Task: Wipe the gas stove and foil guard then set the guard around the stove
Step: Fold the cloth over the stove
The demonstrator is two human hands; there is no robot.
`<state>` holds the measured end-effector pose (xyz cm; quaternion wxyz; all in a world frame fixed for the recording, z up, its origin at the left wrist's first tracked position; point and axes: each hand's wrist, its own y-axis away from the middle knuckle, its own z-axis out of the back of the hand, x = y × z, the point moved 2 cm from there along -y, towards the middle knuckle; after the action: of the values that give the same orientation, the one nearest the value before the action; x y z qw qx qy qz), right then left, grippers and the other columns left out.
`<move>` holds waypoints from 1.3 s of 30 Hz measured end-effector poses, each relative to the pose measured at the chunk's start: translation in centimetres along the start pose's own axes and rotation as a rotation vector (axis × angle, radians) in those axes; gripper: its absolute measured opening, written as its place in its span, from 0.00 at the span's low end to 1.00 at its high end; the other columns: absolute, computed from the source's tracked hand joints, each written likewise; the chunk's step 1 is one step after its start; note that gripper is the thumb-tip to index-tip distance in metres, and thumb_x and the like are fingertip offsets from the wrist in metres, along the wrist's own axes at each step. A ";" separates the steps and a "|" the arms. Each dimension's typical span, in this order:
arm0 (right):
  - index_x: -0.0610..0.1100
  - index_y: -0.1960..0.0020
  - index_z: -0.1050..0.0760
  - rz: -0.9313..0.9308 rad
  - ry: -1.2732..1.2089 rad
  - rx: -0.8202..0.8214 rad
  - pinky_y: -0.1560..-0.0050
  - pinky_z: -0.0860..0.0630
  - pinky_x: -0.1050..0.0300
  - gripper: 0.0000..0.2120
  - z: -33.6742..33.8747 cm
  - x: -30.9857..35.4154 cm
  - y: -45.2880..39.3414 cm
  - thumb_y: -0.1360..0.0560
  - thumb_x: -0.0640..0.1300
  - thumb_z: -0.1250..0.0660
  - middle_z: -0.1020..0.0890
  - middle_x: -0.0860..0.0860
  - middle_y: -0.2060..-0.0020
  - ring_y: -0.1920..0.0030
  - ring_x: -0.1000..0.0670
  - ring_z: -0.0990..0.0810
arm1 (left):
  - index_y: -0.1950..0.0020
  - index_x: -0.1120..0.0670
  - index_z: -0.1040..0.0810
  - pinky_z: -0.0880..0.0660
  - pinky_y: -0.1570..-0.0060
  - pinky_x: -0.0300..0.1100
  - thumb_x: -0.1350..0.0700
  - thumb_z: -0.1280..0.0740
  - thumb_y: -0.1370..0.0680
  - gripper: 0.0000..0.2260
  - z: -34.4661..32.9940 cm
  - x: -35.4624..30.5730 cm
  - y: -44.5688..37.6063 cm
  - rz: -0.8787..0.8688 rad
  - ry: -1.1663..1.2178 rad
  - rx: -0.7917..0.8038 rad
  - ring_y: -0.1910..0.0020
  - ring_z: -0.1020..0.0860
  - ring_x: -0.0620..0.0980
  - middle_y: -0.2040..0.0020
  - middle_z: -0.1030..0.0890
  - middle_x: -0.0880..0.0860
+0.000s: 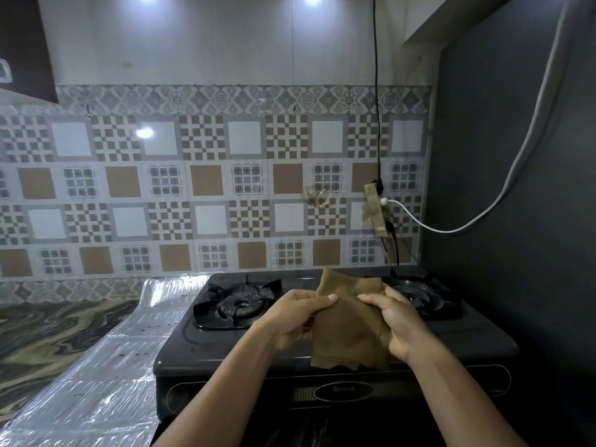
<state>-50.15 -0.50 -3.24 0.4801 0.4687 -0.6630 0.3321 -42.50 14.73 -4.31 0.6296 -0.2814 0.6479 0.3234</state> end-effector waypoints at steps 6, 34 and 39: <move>0.46 0.23 0.46 -0.074 -0.009 0.091 0.57 0.20 0.54 0.42 1.7 -1.4 1.1 0.30 0.31 0.29 0.18 0.44 0.50 0.51 0.46 0.18 | 0.50 0.64 0.17 0.21 0.52 0.47 0.54 0.28 0.25 0.13 -0.6 -0.5 -0.9 -0.032 0.067 -0.115 0.58 0.18 0.54 0.55 0.16 0.60; 0.42 0.50 0.19 0.220 0.121 0.093 0.59 0.20 0.58 0.16 3.6 1.6 2.0 0.35 0.48 0.28 0.14 0.44 0.55 0.56 0.49 0.15 | 0.49 0.61 0.18 0.24 0.68 0.37 0.61 0.27 0.26 0.08 -2.8 -5.5 0.9 -0.217 -0.554 0.158 0.66 0.20 0.47 0.65 0.17 0.51; 0.39 0.43 0.22 0.016 -0.140 0.247 0.57 0.19 0.54 0.26 3.7 -1.8 3.2 0.38 0.46 0.22 0.15 0.42 0.51 0.55 0.48 0.15 | 0.53 0.56 0.18 0.19 0.58 0.42 0.60 0.28 0.26 0.03 -2.5 -4.7 0.7 -0.128 -0.348 0.197 0.62 0.18 0.47 0.59 0.17 0.54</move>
<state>-54.19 -2.14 -6.11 0.3685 0.5408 -0.6529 0.3814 -44.37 13.08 0.45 0.7759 -0.1989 0.5385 0.2616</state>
